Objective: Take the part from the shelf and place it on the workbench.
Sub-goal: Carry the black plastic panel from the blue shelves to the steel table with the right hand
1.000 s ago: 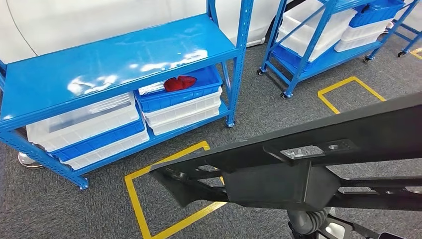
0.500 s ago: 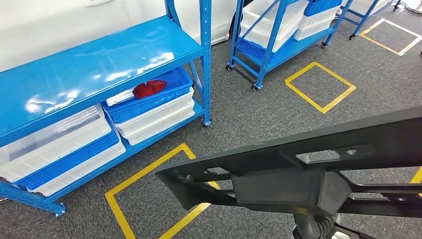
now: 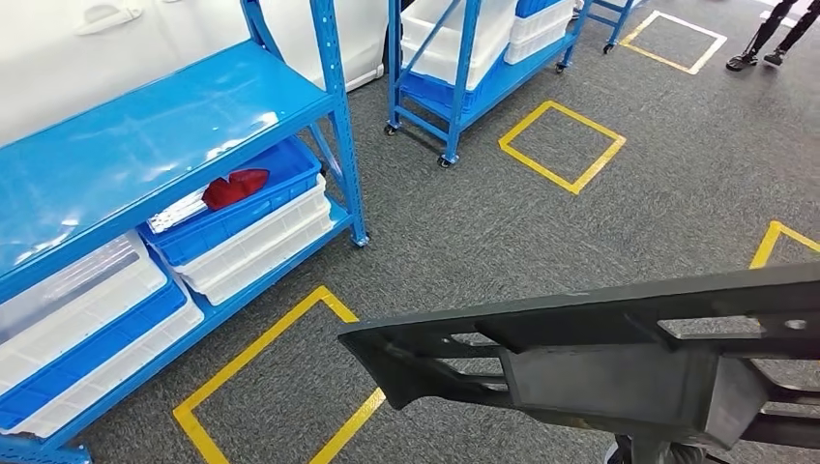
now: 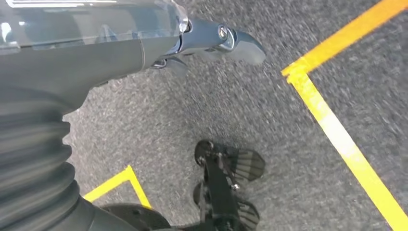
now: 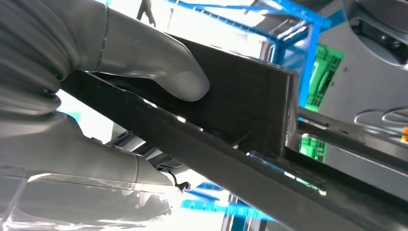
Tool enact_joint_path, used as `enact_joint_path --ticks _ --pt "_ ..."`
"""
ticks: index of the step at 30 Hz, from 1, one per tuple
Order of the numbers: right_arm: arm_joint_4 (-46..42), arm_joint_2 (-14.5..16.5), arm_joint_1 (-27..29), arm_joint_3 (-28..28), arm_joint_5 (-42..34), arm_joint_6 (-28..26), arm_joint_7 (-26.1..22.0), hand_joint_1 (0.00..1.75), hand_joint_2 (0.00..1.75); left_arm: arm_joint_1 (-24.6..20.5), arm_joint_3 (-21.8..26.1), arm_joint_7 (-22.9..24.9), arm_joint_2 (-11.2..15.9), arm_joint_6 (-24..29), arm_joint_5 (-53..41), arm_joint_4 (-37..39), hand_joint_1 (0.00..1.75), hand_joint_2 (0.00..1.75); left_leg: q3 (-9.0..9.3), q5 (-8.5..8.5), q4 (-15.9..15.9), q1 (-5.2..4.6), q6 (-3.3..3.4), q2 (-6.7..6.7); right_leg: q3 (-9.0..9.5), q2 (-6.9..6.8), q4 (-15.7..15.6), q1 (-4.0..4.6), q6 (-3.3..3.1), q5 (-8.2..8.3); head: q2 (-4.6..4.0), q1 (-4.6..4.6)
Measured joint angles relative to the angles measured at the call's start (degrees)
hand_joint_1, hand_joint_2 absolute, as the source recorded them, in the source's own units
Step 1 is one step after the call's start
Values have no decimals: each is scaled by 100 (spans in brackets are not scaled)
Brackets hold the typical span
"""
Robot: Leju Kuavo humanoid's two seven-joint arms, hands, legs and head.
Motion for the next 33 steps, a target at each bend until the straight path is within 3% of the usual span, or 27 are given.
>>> enact_joint_path --ticks 2,4,6,7,8,9,11,13,15,16,18,20,22,23,24,26,28,31,33 --pt "-54 -1 28 -15 27 3 -1 175 175 -20 0 -19 5 -2 19 0 0 175 -29 -133 146 10 -52 -183 31 116 -69 -42 -63 43 1 -13" --pt "-103 -4 49 -26 -26 85 0 175 175 -8 4 -30 8 0 66 0 0 175 -281 -485 750 27 -77 -495 49 234 -105 -58 -107 69 1 -36" --pt "-109 -7 47 -61 -125 242 2 175 175 22 16 -39 8 13 112 0 0 175 -637 -779 1483 33 -90 -602 39 383 -93 -52 -121 71 0 -49" --pt "-103 -7 35 -83 -166 312 2 175 175 30 23 -44 8 19 127 0 0 175 -728 -773 1636 34 -94 -612 37 465 -82 -51 -120 69 0 -49" --pt "-92 -7 12 -101 -187 361 2 175 175 30 31 -50 9 23 134 0 0 175 -715 -644 1557 37 -94 -622 38 549 -67 -53 -114 65 0 -50" --pt "-78 -5 -15 -112 -189 389 2 175 175 23 36 -58 9 23 143 0 0 175 -603 -424 1262 43 -90 -659 41 631 -47 -57 -103 57 0 -50" --pt "-47 3 -66 -115 -137 392 3 175 175 10 44 -85 10 14 150 0 0 175 -286 -36 475 71 -72 -898 28 780 14 -59 -61 31 0 -51" --pt "-34 30 -71 -110 -13 346 3 175 175 3 46 -114 9 -9 152 0 0 175 -137 62 101 83 -41 -1075 -19 905 56 -60 3 28 1 -51" --pt "-43 73 -28 -81 144 273 3 175 175 -9 47 -120 8 -28 152 0 0 175 -121 65 74 66 17 -995 -59 1023 47 -76 80 54 1 -51" --pt "-56 93 2 -59 198 238 2 175 175 -21 48 -112 6 -32 152 0 0 175 -108 83 50 64 57 -928 -77 987 66 -79 110 44 0 -50" --pt "-79 120 32 -4 241 181 2 175 175 -35 48 -84 -1 -28 152 0 0 175 -87 116 -4 73 130 -784 -226 705 364 -74 157 -138 0 -22" --pt "-80 132 34 37 204 164 3 175 175 -21 49 -48 -2 1 152 0 0 175 -85 114 -12 55 164 -629 -586 396 1089 -86 191 -496 0 2" --pt "-72 146 41 52 162 193 3 175 175 -8 50 -16 -3 33 151 0 0 175 -86 99 -10 36 169 -466 -879 322 1662 -115 216 -670 0 2" --pt "-68 158 41 54 155 218 3 175 175 -8 50 -5 -3 43 151 0 0 175 -80 90 -9 32 164 -390 -870 303 1646 -122 218 -599 0 2" --pt "-65 174 42 57 156 240 3 175 175 -12 50 0 -6 51 151 0 0 175 -67 78 -9 30 154 -324 -731 268 1386 -123 210 -436 0 3" --pt "-62 208 40 70 169 257 3 175 175 -20 50 6 -15 70 152 0 0 175 -26 46 -10 19 118 -211 -269 52 547 -88 159 -100 0 2" --pt "-62 248 38 84 198 257 2 175 175 -25 52 1 -27 84 154 0 0 175 10 13 -11 6 62 -121 -20 -107 67 -31 86 7 0 -3" --pt "-64 301 54 114 258 258 2 175 175 -42 56 -15 -52 85 163 0 0 175 61 -23 -31 14 -36 -24 -16 39 -14 -9 -7 10 0 -11" --pt "-63 334 55 151 267 268 3 175 175 -47 57 -27 -64 83 168 0 0 175 -16 -208 216 29 -78 -257 27 158 -85 -43 -81 50 0 -29"
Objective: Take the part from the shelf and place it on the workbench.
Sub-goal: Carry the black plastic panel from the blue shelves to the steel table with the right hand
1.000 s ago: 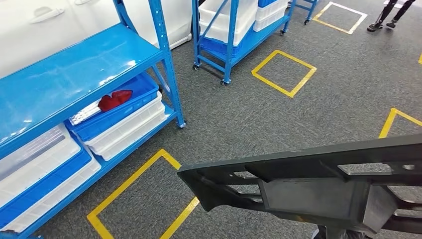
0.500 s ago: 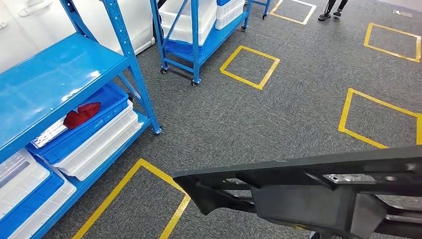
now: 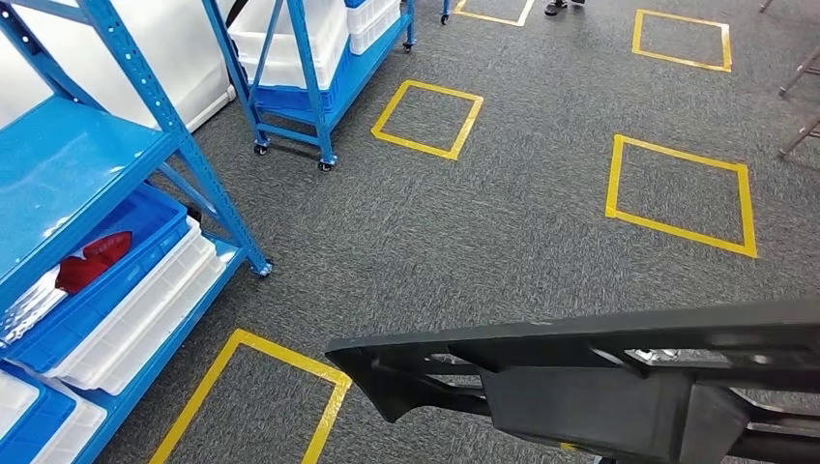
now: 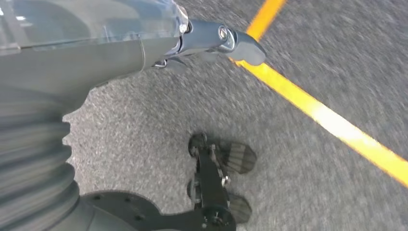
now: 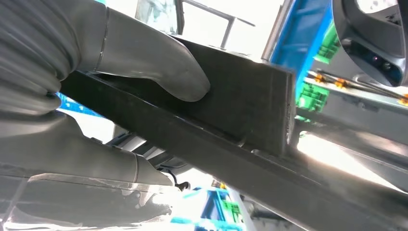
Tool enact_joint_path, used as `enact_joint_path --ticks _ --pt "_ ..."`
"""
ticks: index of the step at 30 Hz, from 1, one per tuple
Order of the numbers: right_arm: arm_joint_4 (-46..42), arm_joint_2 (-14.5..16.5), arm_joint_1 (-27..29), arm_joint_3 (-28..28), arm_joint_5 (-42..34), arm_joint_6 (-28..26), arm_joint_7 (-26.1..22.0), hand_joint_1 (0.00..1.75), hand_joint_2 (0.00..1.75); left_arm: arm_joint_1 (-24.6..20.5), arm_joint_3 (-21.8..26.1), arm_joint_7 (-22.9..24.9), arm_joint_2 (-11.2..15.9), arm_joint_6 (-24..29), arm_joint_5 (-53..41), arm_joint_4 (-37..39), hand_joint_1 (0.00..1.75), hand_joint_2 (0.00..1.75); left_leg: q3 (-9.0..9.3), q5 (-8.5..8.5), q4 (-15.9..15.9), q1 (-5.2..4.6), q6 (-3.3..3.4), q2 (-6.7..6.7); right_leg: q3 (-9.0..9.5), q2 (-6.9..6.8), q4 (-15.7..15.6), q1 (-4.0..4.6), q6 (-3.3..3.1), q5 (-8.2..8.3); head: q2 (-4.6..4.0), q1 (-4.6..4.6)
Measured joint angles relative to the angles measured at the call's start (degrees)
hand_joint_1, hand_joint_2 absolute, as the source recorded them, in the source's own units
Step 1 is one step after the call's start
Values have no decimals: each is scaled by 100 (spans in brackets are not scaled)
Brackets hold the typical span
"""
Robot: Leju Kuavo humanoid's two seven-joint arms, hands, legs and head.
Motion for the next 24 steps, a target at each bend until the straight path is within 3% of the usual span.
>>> enact_joint_path --ticks 2,3,4,5,7,9,11,13,15,17,19,20,21,22,24 --pt "17 45 -6 42 1 17 1 175 175 25 1 -10 -15 -2 2 0 0 175 -325 -366 697 13 -14 -289 21 127 -22 -11 -49 14 1 -28" --pt "32 66 -7 60 2 26 1 175 175 44 2 -10 -24 -3 2 0 0 175 -521 -510 1075 14 -21 -336 18 201 -15 -5 -58 12 1 -38" --pt "49 83 -6 74 4 37 1 175 175 62 3 -11 -29 -3 2 0 0 175 -671 -561 1332 14 -26 -354 18 284 -5 2 -62 7 1 -42" --pt "67 97 -8 83 5 52 0 175 175 75 3 -14 -32 -7 1 0 0 175 -729 -490 1380 15 -26 -359 19 368 8 6 -61 2 0 -41" --pt "105 119 -21 89 -2 81 0 175 175 87 4 -32 -33 -31 -3 0 0 175 -543 -57 828 22 -11 -436 28 535 46 2 -43 -21 0 -42" --pt "147 133 -52 89 -17 107 2 175 175 90 3 -62 -33 -73 -21 0 0 175 -260 267 109 39 12 -676 10 675 97 3 -2 -45 0 -43" --pt "182 151 -78 89 -26 133 4 175 175 85 2 -84 -34 -107 -47 0 0 175 -168 309 -138 30 47 -784 -32 788 124 -10 65 -44 0 -44" --pt "205 177 -88 89 -2 157 4 175 175 67 -2 -89 -38 -143 -79 0 0 175 -149 340 -176 17 114 -666 -62 859 123 -31 141 -33 0 -43" --pt "233 206 -124 98 65 161 3 175 175 52 -11 -89 -45 -178 -114 0 0 175 -122 376 -234 26 189 -536 -161 646 316 -24 194 -158 0 -28" --pt "290 236 -182 141 130 138 1 175 175 58 -15 -86 -48 -188 -147 0 0 175 -114 382 -258 16 229 -390 -478 310 955 -31 238 -498 0 -10" --pt "380 255 -221 209 166 96 2 175 175 69 -16 -80 -48 -189 -167 0 0 175 -115 368 -256 -3 239 -231 -837 185 1654 -63 280 -760 0 -6" --pt "432 259 -236 244 173 73 2 175 175 69 -16 -78 -48 -188 -172 0 0 175 -112 360 -255 -7 236 -153 -896 161 1761 -76 291 -745 0 -4" --pt "482 262 -257 278 176 55 2 175 175 63 -17 -76 -49 -187 -172 0 0 175 -103 351 -254 -8 226 -84 -833 138 1632 -84 294 -626 0 -4" --pt "526 262 -283 310 175 44 2 175 175 55 -19 -74 -52 -186 -173 0 0 175 -88 339 -254 -9 213 -21 -654 83 1287 -84 287 -436 0 -4" --pt "595 262 -341 357 152 28 3 175 175 40 -21 -70 -62 -179 -174 0 0 175 -48 305 -250 -23 168 88 -227 -178 470 -46 232 -142 0 -6"
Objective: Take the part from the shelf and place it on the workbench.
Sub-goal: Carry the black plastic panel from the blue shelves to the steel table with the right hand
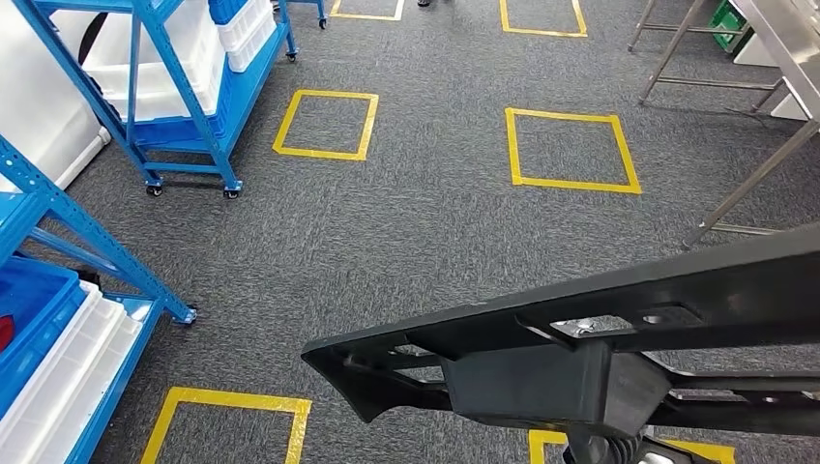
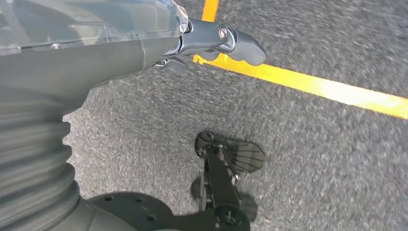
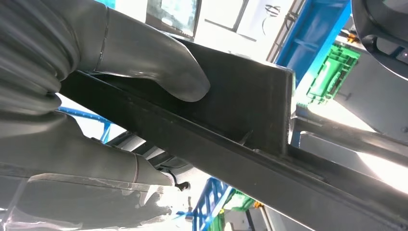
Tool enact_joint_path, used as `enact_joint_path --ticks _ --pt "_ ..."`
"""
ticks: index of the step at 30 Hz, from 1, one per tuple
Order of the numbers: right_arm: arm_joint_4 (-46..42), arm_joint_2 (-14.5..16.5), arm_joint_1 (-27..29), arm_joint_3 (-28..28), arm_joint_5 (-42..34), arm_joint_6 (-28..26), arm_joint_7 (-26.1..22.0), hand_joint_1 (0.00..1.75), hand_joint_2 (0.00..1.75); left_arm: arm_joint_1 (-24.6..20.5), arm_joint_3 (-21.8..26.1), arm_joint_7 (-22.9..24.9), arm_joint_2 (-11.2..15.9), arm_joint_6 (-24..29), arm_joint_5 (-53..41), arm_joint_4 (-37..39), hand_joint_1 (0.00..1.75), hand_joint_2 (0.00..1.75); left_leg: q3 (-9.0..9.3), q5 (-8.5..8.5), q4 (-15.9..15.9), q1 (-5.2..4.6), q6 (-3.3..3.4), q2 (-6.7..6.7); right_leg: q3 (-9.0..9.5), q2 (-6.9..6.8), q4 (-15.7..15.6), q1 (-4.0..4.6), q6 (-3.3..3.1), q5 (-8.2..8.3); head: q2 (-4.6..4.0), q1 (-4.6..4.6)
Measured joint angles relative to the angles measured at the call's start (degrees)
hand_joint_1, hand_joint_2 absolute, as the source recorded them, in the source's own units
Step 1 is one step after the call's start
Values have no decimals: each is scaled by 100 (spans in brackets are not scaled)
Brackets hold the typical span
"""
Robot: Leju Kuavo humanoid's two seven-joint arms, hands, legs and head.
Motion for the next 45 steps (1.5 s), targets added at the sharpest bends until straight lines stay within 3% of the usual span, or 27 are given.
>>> enact_joint_path --ticks 2,4,5,7,9,11,12,13,15,17,19,20,21,22,24,26,27,28,30,32,35,37,39,41,42,43,45 --pt "60 -2 -49 21 -67 -5 1 175 175 -7 -1 25 -6 24 3 0 0 175 30 -31 2 -16 -64 98 176 -133 -362 60 -79 71 0 -2" --pt "115 -4 -76 25 -144 7 -1 175 175 -18 1 66 -12 54 8 0 0 175 56 -55 -7 -8 -135 178 167 9 -379 74 -150 88 1 -4" --pt "137 -5 -90 25 -169 20 -2 175 175 -26 1 79 -15 65 10 0 0 175 59 -93 25 3 -167 118 179 75 -407 62 -185 102 1 -8" --pt "187 -6 -157 27 -207 43 -3 175 175 -30 1 96 -19 83 17 0 0 175 -78 -332 389 28 -210 -163 216 201 -462 29 -261 133 1 -27" --pt "252 -8 -231 30 -240 53 -3 175 175 -8 0 115 -22 90 20 0 0 175 -440 -697 1147 37 -222 -396 223 332 -465 41 -302 132 0 -49" --pt "316 -9 -255 31 -266 53 -3 175 175 20 1 133 -22 95 21 0 0 175 -733 -814 1661 38 -227 -444 227 498 -454 57 -311 127 0 -56" --pt "344 -9 -260 31 -276 52 -3 175 175 27 1 137 -22 96 23 0 0 175 -745 -703 1620 38 -223 -453 232 584 -445 61 -309 124 0 -56" --pt "367 -10 -267 31 -287 51 -3 175 175 28 1 138 -21 97 27 0 0 175 -648 -491 1351 40 -212 -486 241 670 -434 61 -301 119 0 -56" --pt "404 -11 -281 31 -312 50 -3 175 175 30 1 138 -20 96 35 0 0 175 -326 -72 560 54 -181 -722 242 821 -398 61 -268 99 0 -55" --pt "434 -11 -291 31 -337 52 -2 175 175 32 1 139 -20 97 40 0 0 175 -148 61 119 59 -149 -921 202 956 -370 50 -207 95 1 -54" --pt "450 -13 -296 31 -351 54 -2 175 175 20 2 134 -21 97 50 1 0 175 -123 52 59 49 -100 -861 159 1087 -379 32 -128 118 1 -52" --pt "451 -13 -299 31 -353 51 -3 175 175 9 2 127 -22 96 55 1 0 175 -109 67 28 51 -64 -792 142 1065 -363 28 -97 108 1 -50" --pt "454 -13 -312 31 -350 46 -3 175 175 1 3 114 -21 95 60 1 0 175 -90 86 -6 58 -24 -719 97 953 -279 34 -72 52 1 -37" --pt "460 -13 -335 33 -343 41 -3 175 175 -2 3 102 -21 93 63 1 0 175 -76 101 -39 65 10 -639 -4 783 -73 39 -47 -70 1 -24" --pt "484 -13 -376 37 -323 28 -3 175 175 9 4 83 -16 91 66 0 0 175 -64 98 -58 47 50 -476 -367 450 647 18 -3 -425 0 -2" --pt "518 -13 -386 43 -305 0 -3 175 175 19 5 81 -13 88 68 0 0 175 -60 79 -54 33 54 -317 -686 356 1239 -21 38 -601 0 -1" --pt "533 -13 -385 47 -296 -21 -3 175 175 18 5 81 -13 84 68 0 0 175 -51 65 -51 31 47 -243 -699 333 1246 -37 51 -534 0 1" --pt "544 -13 -387 52 -289 -39 -3 175 175 15 5 81 -13 78 68 0 0 175 -35 47 -48 32 34 -176 -582 295 1006 -49 58 -370 0 1" --pt "554 -13 -397 59 -281 -56 -3 175 175 9 5 81 -13 68 68 0 0 175 15 -5 -36 20 -12 -62 -153 61 193 -31 38 -13 0 1" --pt "558 -14 -413 69 -280 -55 -4 175 175 7 5 80 -13 63 67 0 0 175 63 -58 -21 -5 -79 36 97 -110 -294 15 -30 116 0 -4" --pt "563 -15 -422 78 -276 -60 -3 175 175 -17 5 83 -12 58 67 0 0 175 133 -114 -29 2 -182 147 120 41 -364 44 -148 104 0 -7" --pt "567 -13 -446 87 -271 -72 -3 175 175 -41 5 86 -11 48 63 1 0 175 70 -290 199 30 -232 -67 153 164 -408 19 -231 123 0 -25" --pt "583 -11 -471 105 -264 -89 -3 175 175 -31 5 91 -13 34 58 2 0 175 -253 -643 884 45 -247 -357 169 288 -421 14 -285 131 0 -57" --pt "612 -11 -474 116 -262 -109 -3 175 175 -5 5 97 -14 26 55 2 0 175 -646 -855 1589 45 -249 -434 172 451 -416 34 -303 129 0 -71" --pt "628 -11 -473 116 -264 -119 -3 175 175 3 5 98 -13 26 55 2 0 175 -737 -799 1686 44 -241 -445 179 539 -413 43 -304 127 0 -70" --pt "641 -11 -474 116 -268 -126 -3 175 175 6 5 99 -12 24 55 2 0 175 -718 -628 1547 43 -225 -462 192 624 -411 48 -302 124 0 -71" --pt "664 -11 -481 116 -279 -134 -3 175 175 2 5 99 -9 17 54 2 0 175 -438 -157 789 43 -174 -642 222 776 -407 45 -287 115 0 -71"
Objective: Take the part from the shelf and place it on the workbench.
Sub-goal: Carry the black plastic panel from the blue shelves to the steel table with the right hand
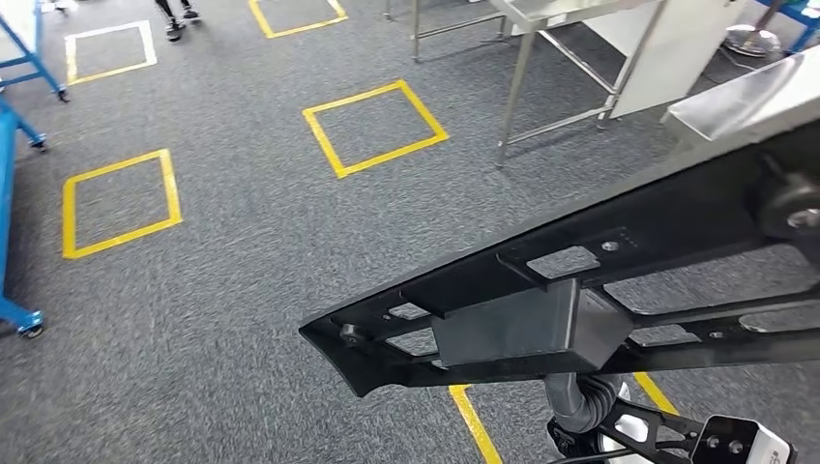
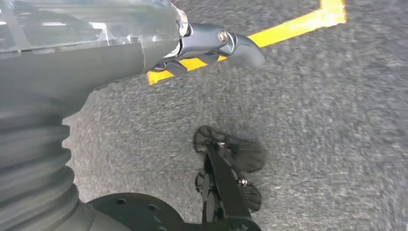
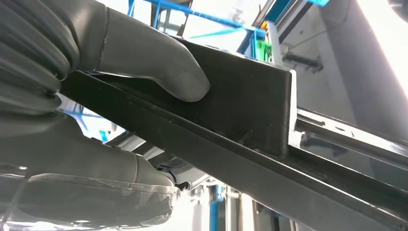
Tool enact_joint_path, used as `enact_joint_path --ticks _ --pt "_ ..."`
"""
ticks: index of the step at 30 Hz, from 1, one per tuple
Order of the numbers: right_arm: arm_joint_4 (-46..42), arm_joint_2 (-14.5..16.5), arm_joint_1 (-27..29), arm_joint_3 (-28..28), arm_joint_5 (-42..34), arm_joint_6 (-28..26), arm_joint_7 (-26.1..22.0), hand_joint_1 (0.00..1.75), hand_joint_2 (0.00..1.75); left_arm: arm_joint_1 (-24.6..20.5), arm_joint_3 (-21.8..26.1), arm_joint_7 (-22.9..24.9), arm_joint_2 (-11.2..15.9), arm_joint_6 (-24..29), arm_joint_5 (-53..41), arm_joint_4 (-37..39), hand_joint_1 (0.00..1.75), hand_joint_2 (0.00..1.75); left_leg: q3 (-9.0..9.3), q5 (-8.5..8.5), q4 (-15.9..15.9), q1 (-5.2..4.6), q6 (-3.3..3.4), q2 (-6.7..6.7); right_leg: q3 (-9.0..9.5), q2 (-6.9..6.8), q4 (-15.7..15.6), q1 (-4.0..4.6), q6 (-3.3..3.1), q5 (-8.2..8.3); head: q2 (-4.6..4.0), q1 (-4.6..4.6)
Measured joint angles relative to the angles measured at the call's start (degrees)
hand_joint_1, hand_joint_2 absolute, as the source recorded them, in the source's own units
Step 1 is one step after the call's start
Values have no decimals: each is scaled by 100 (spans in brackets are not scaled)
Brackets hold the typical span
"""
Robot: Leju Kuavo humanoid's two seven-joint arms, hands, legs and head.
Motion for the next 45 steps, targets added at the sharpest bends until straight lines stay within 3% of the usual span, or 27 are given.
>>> enact_joint_path --ticks 1,3,5,7,9,11,12,13,14,16,18,20,22,25,27,28,29,31,32,33,35,36,38,40,42,43,45 --pt "10 -1 -7 0 -7 -1 0 175 175 -2 -1 -1 3 -4 -3 0 0 175 144 156 -372 6 21 -132 0 70 9 1 18 -4 0 3" --pt "26 -2 -16 0 -14 -5 0 175 175 -3 -2 -1 7 -8 -9 0 0 175 283 252 -742 1 47 -294 -35 197 19 -16 78 4 0 7" --pt "30 -5 -18 0 -18 -9 0 175 175 -12 -2 0 4 -9 -15 1 0 175 303 266 -788 -4 82 -195 -72 293 15 -37 155 21 0 5" --pt "32 -13 -30 1 -22 -15 1 175 175 -29 -2 0 1 -10 -18 1 0 175 332 303 -852 9 150 -57 -162 60 185 -28 209 -97 0 22" --pt "40 -21 -59 8 -25 -22 1 175 175 -25 -2 1 2 -16 -27 1 0 175 346 318 -889 11 197 99 -458 -304 790 -28 251 -433 0 45" --pt "62 -30 -76 16 -32 -30 0 175 175 -8 -2 2 4 -25 -39 1 0 175 344 305 -886 8 205 261 -815 -411 1496 -64 297 -710 0 52" --pt "78 -39 -78 20 -54 -35 0 175 175 -5 -2 -1 5 -32 -45 1 0 175 347 297 -884 9 198 339 -885 -428 1630 -86 318 -710 0 54" --pt "96 -54 -82 23 -91 -39 0 175 175 -8 -2 -5 5 -45 -51 1 0 175 352 285 -880 11 187 413 -836 -453 1533 -106 336 -605 0 54" --pt "112 -71 -90 27 -139 -39 0 175 175 -14 -3 -9 4 -59 -58 1 0 175 364 269 -872 15 168 482 -667 -515 1214 -121 347 -422 0 54" --pt "155 -107 -131 32 -238 -22 1 175 175 -25 -5 -13 4 -79 -67 1 0 175 392 220 -838 6 106 596 -236 -778 407 -111 337 -118 0 60" --pt "246 -125 -219 37 -320 15 1 175 175 -32 -7 -5 4 -75 -69 1 0 175 419 174 -812 -15 29 702 -60 -900 55 -66 280 -48 0 61" --pt "378 -127 -313 42 -392 64 1 175 175 -51 -7 4 4 -57 -68 1 0 175 458 149 -821 -11 -44 811 -72 -758 50 -44 203 -49 0 56" --pt "505 -126 -412 58 -455 117 0 175 175 -79 -7 6 2 -36 -60 2 0 175 441 33 -695 16 -103 677 -62 -633 23 -63 125 -27 0 43" --pt "718 -125 -602 144 -542 215 1 175 175 -63 -7 6 -4 -20 -46 3 0 175 -25 -494 318 39 -131 267 -60 -439 8 -63 38 -5 0 0" --pt "864 -126 -694 192 -612 268 3 175 175 -37 -5 4 -5 -21 -30 3 0 175 -357 -637 903 37 -124 201 -59 -281 11 -34 22 -4 0 -6" --pt "937 -126 -746 206 -661 286 7 175 175 -31 -5 3 -4 -22 -19 3 0 175 -385 -530 881 35 -107 192 -53 -200 13 -22 20 -4 0 -6" --pt "1011 -127 -812 219 -714 304 15 175 175 -31 -4 3 -3 -23 -8 3 0 175 -302 -321 623 32 -79 160 -43 -121 15 -14 20 -4 0 -4" --pt "1146 -127 -965 242 -815 340 52 175 175 -34 -3 2 4 -29 5 3 0 175 24 124 -203 28 -2 -63 -34 27 25 -10 33 -5 0 -2" --pt "1207 -127 -1040 256 -856 362 78 175 175 -36 -1 0 8 -34 9 3 0 175 155 244 -519 25 23 -172 -43 94 32 -13 52 -2 0 -3" --pt "1260 -127 -1102 269 -887 379 105 175 175 -39 0 -3 13 -40 12 3 0 175 226 284 -696 16 40 -248 -60 154 35 -25 82 4 0 -4" --pt "1337 -128 -1190 285 -938 394 155 175 175 -54 2 -17 21 -61 16 3 0 175 261 278 -770 1 69 -197 -92 265 20 -47 167 26 0 -9" --pt "1365 -134 -1226 287 -965 396 176 175 175 -62 2 -26 22 -78 17 4 0 175 280 297 -806 4 98 -138 -102 227 28 -54 202 20 0 -7" --pt "1413 -157 -1319 292 -1026 396 207 175 175 -63 2 -48 25 -115 15 5 0 175 321 340 -890 27 166 4 -232 -56 279 -39 250 -145 0 20" --pt "1456 -189 -1382 296 -1084 392 215 175 175 -42 2 -64 28 -132 10 5 0 175 332 346 -917 26 201 153 -573 -352 954 -51 289 -494 0 48" --pt "1499 -227 -1391 300 -1130 381 214 175 175 -26 2 -71 31 -140 8 5 0 175 332 332 -914 25 199 308 -899 -415 1574 -91 344 -685 0 51" --pt "1516 -251 -1390 303 -1146 371 213 175 175 -25 2 -72 31 -145 8 5 0 175 337 321 -910 27 190 384 -924 -436 1610 -113 369 -630 0 51" --pt "1538 -300 -1391 307 -1165 347 206 175 175 -29 2 -72 28 -158 7 5 0 175 358 282 -883 37 150 518 -619 -556 1011 -142 400 -273 0 52"
